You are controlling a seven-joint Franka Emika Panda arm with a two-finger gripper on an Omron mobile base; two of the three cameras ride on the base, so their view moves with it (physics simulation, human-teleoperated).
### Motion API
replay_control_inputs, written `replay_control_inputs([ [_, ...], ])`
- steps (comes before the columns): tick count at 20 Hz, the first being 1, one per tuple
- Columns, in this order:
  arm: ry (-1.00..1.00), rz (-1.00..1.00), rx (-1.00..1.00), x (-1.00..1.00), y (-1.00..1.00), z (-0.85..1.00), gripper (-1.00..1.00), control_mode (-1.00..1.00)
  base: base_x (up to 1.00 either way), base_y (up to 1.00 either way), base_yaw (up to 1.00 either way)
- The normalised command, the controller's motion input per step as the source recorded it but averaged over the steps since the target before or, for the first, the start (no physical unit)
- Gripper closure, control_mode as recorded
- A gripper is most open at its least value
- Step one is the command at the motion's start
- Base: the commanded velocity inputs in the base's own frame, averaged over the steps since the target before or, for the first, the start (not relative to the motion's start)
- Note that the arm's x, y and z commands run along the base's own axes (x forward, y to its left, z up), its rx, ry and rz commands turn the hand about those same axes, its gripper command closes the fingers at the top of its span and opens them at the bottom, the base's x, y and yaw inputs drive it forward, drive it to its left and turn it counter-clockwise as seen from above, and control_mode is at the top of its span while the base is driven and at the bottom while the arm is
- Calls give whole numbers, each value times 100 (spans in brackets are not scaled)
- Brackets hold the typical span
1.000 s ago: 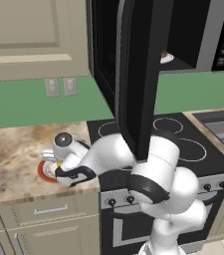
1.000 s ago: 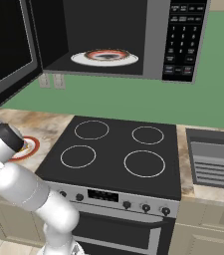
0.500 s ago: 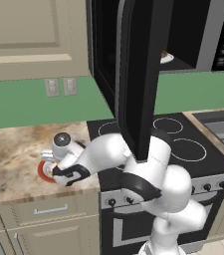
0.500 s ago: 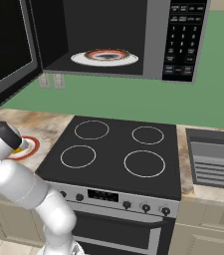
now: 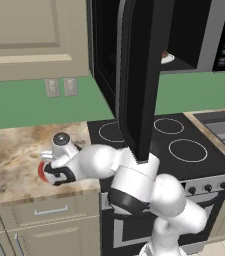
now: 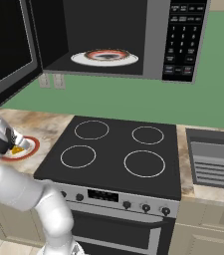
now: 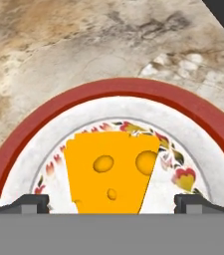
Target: Pick the cheese from the counter and place it in the microwave. Then turn on the microwave.
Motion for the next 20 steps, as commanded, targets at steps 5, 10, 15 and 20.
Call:
replay_control_inputs([
  [5, 5, 0, 0, 9, 1, -12, -100, -100, 0, 0, 0],
  [10, 5, 0, 0, 8, 0, -12, -100, -100, 0, 0, 0],
  [15, 4, 0, 0, 9, 1, -13, -100, -100, 0, 0, 0],
  [20, 3, 0, 0, 10, 7, -13, -100, -100, 0, 0, 0],
])
